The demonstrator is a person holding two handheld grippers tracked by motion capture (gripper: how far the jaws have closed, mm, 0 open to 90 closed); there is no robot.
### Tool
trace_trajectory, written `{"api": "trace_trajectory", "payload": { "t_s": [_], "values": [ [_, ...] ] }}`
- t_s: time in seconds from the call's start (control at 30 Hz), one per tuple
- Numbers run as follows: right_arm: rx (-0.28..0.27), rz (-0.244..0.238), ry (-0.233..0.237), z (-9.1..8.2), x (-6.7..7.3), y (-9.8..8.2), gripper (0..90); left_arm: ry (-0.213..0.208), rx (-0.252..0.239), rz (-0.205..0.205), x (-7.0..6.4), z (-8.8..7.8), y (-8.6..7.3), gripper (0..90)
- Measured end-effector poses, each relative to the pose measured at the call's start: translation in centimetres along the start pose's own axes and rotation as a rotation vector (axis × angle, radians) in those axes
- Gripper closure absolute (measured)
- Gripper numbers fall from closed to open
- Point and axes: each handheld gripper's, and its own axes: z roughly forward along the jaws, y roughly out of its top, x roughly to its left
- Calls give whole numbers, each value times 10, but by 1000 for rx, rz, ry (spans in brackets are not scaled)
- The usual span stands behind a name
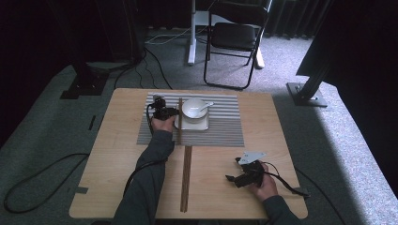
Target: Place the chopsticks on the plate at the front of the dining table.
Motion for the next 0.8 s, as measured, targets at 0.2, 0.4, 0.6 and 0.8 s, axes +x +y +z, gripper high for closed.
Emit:
{"api": "trace_trajectory", "payload": {
  "t_s": [0.2,0.4,0.6,0.8],
  "values": [
    [0,1,0,0,0,0,117,-27,-31,73,-1,-20,-3,642],
    [0,1,0,0,0,0,117,-36,-45,179,-10,-42,-17,586],
    [0,0,0,0,0,0,117,-6,-59,280,-19,-55,-40,532],
    [0,1,1,0,0,0,116,23,-75,343,-17,-66,-60,505]
  ]
}}
